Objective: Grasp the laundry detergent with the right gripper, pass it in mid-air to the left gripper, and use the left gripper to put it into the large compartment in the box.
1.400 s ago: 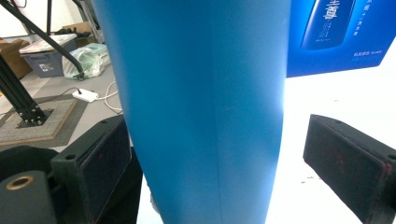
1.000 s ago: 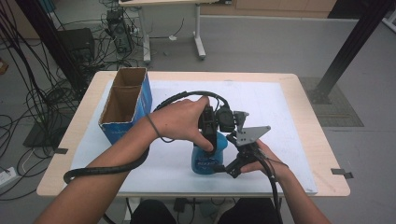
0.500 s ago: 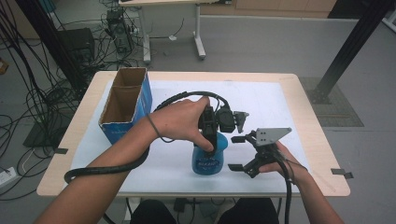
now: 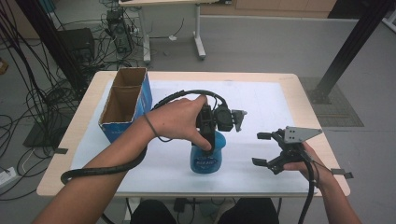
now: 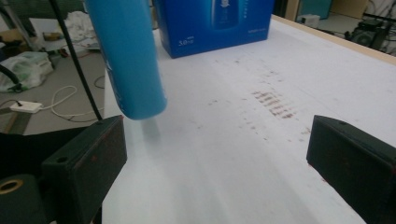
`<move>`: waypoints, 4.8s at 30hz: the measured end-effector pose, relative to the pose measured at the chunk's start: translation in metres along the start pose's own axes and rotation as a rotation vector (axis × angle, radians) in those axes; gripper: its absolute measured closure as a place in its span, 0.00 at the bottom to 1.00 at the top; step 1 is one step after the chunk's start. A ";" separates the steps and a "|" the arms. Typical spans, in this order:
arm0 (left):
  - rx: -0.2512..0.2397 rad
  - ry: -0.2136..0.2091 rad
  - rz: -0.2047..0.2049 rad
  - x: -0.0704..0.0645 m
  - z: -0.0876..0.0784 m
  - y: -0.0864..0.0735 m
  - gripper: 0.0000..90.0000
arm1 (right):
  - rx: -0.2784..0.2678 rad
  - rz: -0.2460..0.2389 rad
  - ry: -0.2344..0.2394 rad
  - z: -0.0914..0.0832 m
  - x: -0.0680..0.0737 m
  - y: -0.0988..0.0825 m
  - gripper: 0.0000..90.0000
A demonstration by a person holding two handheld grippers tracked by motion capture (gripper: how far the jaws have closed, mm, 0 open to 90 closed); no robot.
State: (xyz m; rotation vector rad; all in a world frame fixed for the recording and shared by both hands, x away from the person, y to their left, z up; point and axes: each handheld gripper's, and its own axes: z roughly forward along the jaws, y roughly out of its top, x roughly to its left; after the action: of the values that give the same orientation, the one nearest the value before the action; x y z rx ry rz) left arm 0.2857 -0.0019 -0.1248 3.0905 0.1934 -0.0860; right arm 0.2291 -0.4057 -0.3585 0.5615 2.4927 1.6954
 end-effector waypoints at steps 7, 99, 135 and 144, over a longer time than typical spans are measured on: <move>0.006 0.001 -0.008 0.000 -0.001 -0.001 0.42 | 0.002 0.017 -0.052 -0.019 0.000 -0.006 0.05; -0.192 0.148 -0.979 0.084 -0.178 -0.068 0.42 | 0.002 0.121 -0.200 -0.043 -0.003 -0.015 0.05; -0.152 0.262 -1.428 0.117 -0.184 -0.187 0.42 | -0.002 0.113 -0.204 -0.040 -0.004 -0.013 0.05; -0.126 0.292 -1.477 0.119 -0.180 -0.198 0.42 | 0.003 0.115 -0.204 -0.038 -0.005 -0.013 0.05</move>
State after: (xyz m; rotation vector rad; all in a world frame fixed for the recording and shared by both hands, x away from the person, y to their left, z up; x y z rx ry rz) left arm 0.3882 0.2178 0.0398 2.0966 2.1927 0.3081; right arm 0.2201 -0.4454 -0.3562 0.8468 2.3614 1.5807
